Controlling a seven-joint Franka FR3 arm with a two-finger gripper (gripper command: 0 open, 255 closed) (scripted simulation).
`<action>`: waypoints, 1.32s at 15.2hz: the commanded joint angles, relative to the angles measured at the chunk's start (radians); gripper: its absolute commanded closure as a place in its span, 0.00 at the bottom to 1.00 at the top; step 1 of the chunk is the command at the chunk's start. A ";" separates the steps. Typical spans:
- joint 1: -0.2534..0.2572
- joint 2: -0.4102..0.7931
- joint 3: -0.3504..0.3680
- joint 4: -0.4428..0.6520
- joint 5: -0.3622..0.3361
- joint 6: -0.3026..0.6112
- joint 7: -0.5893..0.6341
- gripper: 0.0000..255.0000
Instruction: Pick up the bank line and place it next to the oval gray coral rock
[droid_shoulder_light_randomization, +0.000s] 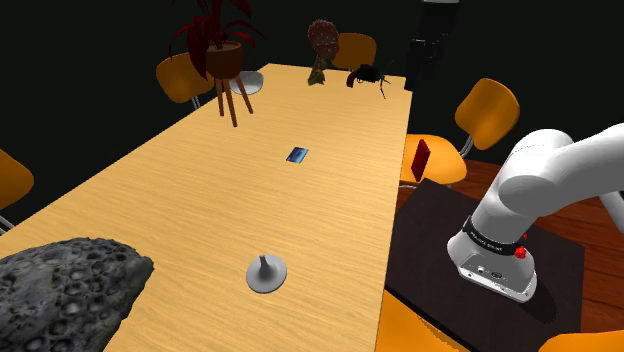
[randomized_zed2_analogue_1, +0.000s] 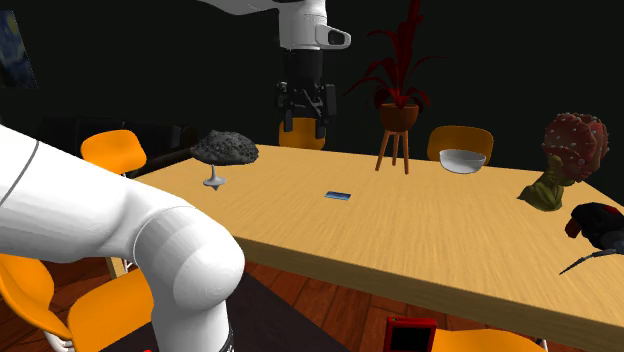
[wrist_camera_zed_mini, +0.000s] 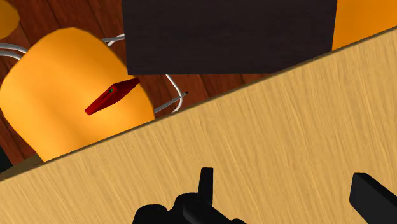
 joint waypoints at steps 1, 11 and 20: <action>0.000 0.000 0.000 0.000 0.000 0.000 0.000 0.00; -0.057 0.381 0.120 0.119 0.187 0.131 0.392 0.00; -0.085 0.743 0.159 0.290 0.311 0.247 0.689 0.00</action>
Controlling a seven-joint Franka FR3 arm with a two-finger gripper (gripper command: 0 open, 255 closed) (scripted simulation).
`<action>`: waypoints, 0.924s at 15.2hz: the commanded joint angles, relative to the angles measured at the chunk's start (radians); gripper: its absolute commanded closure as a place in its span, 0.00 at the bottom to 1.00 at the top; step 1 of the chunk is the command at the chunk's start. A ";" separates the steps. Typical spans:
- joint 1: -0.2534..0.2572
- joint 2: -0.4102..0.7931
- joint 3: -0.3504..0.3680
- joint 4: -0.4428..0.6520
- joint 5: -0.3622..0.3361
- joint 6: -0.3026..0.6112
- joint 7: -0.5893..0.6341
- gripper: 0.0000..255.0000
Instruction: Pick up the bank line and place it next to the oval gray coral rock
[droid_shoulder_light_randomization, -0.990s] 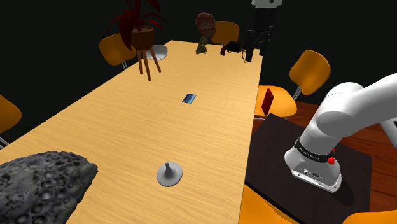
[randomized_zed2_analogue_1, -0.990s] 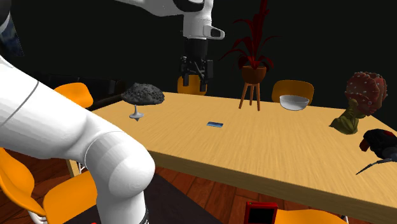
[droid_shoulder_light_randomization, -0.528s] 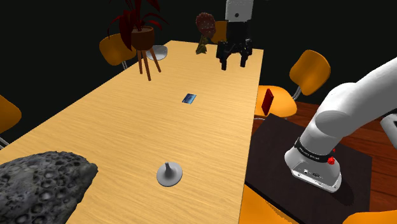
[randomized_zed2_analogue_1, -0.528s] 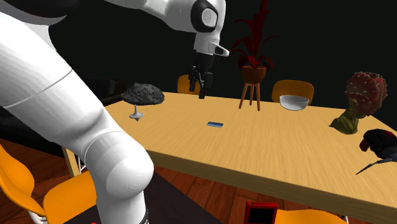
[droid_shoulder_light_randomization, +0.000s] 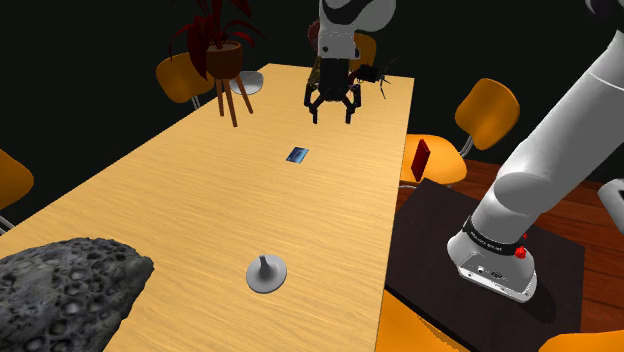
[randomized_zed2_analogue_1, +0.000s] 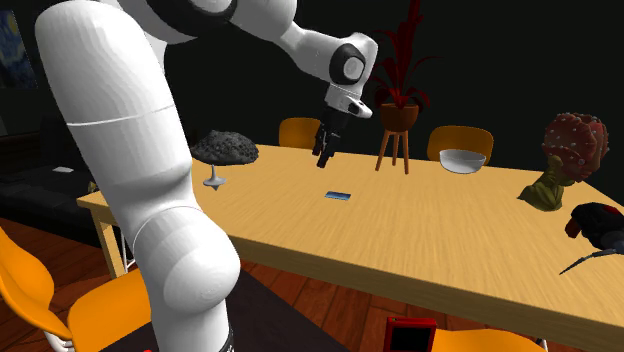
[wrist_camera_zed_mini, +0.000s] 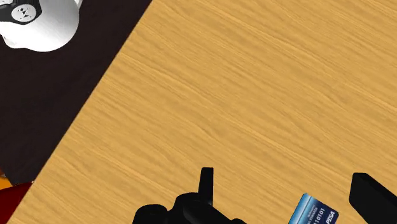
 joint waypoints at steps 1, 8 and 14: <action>-0.003 0.087 0.003 0.042 0.027 0.031 0.064 0.00; -0.010 0.357 -0.009 0.200 0.123 0.107 0.248 0.00; -0.008 0.500 -0.016 0.271 0.186 0.167 0.331 0.00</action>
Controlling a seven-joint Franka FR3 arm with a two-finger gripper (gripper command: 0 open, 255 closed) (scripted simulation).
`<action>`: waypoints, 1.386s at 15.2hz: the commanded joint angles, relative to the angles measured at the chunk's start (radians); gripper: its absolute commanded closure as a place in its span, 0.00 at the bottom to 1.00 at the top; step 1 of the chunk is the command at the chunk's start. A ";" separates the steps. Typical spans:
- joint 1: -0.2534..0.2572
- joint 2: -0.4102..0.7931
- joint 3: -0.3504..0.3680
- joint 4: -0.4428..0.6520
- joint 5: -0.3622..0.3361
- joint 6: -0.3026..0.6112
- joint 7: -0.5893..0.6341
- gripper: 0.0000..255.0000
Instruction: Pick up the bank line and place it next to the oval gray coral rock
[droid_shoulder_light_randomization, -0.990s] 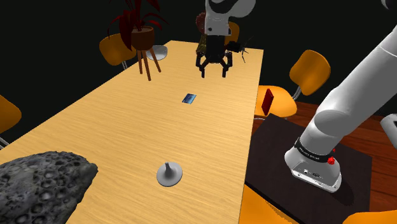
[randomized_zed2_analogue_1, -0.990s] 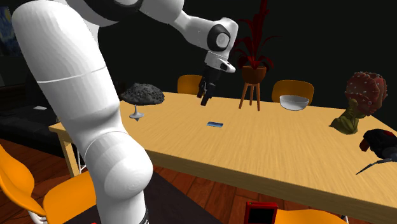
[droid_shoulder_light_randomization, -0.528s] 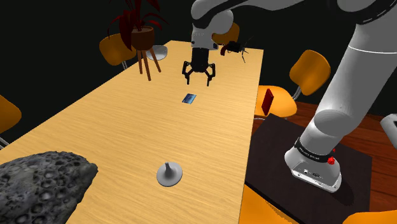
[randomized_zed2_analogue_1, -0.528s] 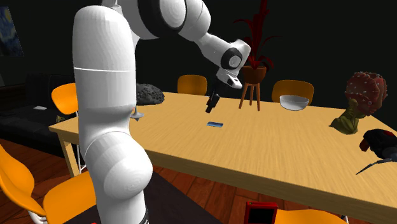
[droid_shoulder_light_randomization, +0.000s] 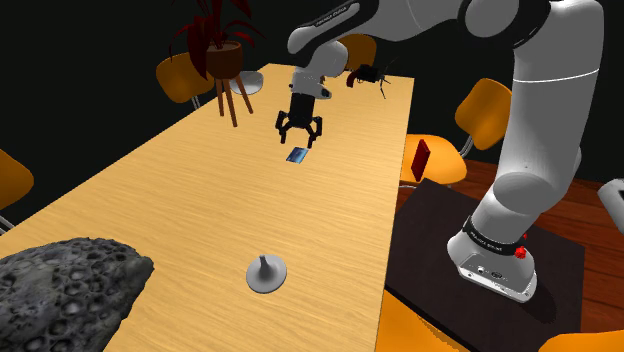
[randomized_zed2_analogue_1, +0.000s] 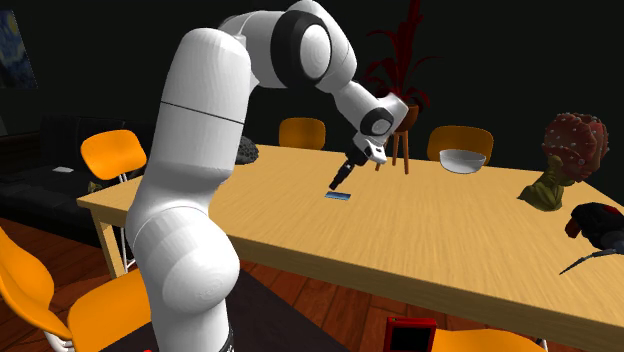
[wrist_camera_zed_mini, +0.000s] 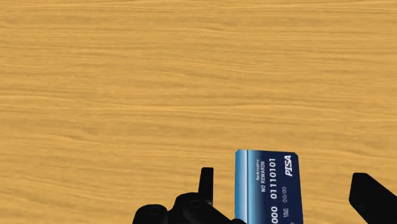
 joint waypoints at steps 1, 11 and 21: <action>0.005 0.011 0.003 -0.013 0.008 0.025 0.001 0.00; 0.020 0.025 0.012 -0.048 0.020 0.079 -0.006 0.00; 0.020 0.025 0.012 -0.048 0.020 0.079 -0.006 1.00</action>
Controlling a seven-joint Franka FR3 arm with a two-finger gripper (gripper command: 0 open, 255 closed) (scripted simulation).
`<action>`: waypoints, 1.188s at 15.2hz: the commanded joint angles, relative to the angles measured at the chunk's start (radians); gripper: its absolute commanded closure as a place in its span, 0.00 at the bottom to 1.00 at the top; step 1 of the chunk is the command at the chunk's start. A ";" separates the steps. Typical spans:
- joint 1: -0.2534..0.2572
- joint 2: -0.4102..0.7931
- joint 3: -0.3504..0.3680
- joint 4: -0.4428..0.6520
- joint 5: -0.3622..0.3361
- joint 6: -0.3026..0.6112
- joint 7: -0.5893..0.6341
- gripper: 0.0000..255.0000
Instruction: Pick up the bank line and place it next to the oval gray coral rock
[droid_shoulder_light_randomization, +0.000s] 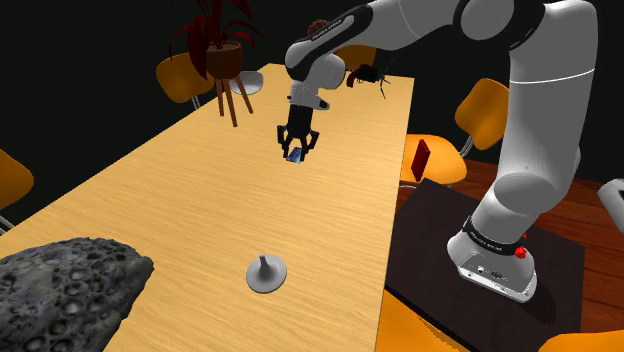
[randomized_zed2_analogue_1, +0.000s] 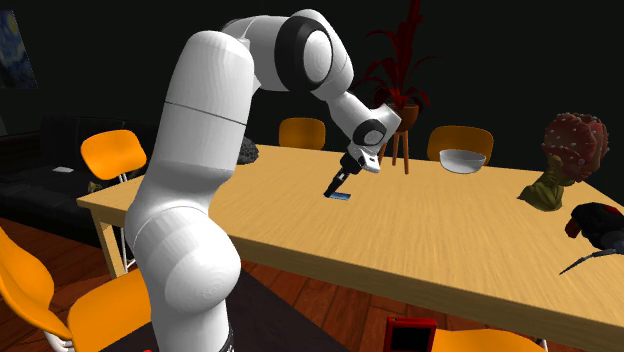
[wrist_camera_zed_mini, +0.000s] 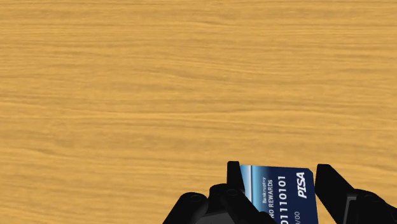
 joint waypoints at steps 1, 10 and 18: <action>0.000 0.000 0.000 0.000 0.000 0.000 0.000 1.00; -0.005 -0.052 -0.001 0.034 -0.008 -0.078 0.040 1.00; -0.010 -0.093 -0.002 0.083 -0.015 -0.159 0.080 1.00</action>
